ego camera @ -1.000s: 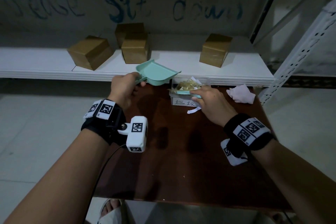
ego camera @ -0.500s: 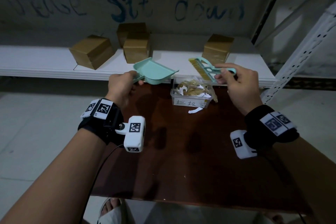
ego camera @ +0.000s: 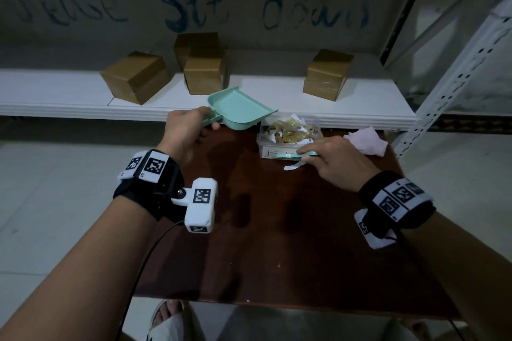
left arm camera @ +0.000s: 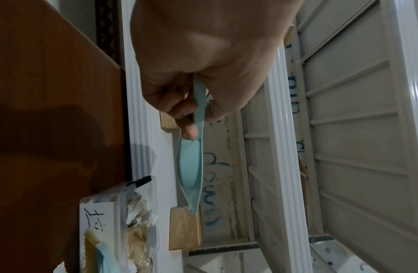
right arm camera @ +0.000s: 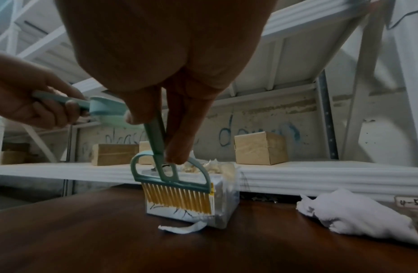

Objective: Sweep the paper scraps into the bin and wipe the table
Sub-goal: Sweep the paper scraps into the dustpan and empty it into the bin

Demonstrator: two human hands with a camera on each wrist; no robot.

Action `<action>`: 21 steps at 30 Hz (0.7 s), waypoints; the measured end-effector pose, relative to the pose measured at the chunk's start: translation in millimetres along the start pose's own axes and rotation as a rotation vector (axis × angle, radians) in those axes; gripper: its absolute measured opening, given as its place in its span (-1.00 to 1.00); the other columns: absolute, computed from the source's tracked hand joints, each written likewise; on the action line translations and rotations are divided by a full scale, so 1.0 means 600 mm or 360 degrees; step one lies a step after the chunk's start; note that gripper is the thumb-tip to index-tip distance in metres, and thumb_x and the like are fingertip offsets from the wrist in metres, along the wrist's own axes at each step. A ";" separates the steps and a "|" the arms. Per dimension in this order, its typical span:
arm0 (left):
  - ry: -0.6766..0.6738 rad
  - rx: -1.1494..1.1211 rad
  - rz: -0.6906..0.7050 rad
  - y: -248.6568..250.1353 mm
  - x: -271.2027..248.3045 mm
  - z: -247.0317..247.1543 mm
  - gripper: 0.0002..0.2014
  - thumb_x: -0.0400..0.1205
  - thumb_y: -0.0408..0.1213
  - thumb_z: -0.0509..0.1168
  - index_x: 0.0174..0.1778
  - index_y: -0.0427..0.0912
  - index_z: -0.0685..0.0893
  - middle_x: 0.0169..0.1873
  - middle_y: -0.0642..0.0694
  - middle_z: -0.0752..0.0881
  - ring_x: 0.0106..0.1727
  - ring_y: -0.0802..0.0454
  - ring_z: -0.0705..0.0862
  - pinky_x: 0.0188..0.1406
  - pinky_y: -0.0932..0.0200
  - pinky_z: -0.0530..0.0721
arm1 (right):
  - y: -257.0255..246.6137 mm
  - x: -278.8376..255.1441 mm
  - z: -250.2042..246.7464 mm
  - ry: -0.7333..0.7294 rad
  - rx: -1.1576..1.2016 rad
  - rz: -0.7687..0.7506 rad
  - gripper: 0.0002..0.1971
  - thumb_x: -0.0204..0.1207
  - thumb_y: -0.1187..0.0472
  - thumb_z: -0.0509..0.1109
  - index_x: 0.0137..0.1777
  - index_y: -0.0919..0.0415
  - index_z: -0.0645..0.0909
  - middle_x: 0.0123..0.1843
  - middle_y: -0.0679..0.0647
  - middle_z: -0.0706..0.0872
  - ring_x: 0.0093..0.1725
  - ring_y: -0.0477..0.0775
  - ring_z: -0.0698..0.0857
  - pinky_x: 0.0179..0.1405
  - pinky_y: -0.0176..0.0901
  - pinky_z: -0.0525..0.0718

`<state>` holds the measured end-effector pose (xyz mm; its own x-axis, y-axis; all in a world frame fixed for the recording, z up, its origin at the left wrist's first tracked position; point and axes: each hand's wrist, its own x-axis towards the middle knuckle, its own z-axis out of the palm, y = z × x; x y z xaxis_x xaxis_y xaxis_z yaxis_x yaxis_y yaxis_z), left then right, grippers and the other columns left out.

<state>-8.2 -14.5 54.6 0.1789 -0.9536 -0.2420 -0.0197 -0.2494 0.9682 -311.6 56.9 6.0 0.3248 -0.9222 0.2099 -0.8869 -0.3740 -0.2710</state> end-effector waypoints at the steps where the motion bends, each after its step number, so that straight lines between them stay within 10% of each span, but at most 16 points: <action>1: -0.0015 0.0012 0.0007 -0.001 0.001 0.000 -0.84 0.68 -0.26 0.35 -0.09 -0.26 0.76 -0.43 -0.12 0.75 -0.56 0.10 0.41 -0.57 0.23 0.34 | -0.001 -0.001 0.006 -0.0028 0.0001 0.0032 -0.72 0.73 0.04 0.39 0.31 0.07 0.82 0.27 0.13 0.85 0.26 0.22 0.78 0.31 0.12 0.71; 8: -0.0040 0.0035 0.0016 0.001 -0.005 0.008 -0.85 0.69 -0.25 0.35 -0.06 -0.26 0.75 -0.46 -0.11 0.75 -0.56 0.11 0.40 -0.57 0.24 0.33 | -0.016 -0.001 0.012 -0.0251 0.0085 0.0121 -0.74 0.73 0.02 0.39 0.32 -0.03 0.81 0.17 0.08 0.85 0.18 0.16 0.78 0.23 0.16 0.73; 14: -0.0110 0.0172 0.0061 0.001 -0.008 0.004 -0.82 0.67 -0.22 0.37 -0.10 -0.26 0.79 -0.44 -0.09 0.78 -0.55 0.09 0.42 -0.54 0.22 0.36 | -0.024 0.000 -0.010 -0.0311 0.0293 0.0132 -0.79 0.68 0.00 0.42 0.02 -0.01 0.90 -0.21 -0.18 0.86 -0.25 -0.28 0.73 -0.11 -0.10 0.72; 21: -0.0362 0.0426 0.0065 0.015 -0.010 -0.025 -0.76 0.65 -0.17 0.40 -0.10 -0.30 0.81 -0.39 -0.14 0.73 -0.52 0.07 0.41 -0.48 0.19 0.34 | -0.014 -0.009 -0.042 -0.0164 0.0495 0.0243 -0.73 0.67 0.13 0.45 -0.19 0.24 0.84 -0.43 0.02 0.81 -0.42 -0.04 0.79 -0.20 0.14 0.81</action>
<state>5.1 -8.4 65.7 -0.0507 -0.9693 -0.2405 -0.2846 -0.2168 0.9338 -314.0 67.8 30.7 0.2415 -0.9689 0.0536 -0.7904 -0.2284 -0.5684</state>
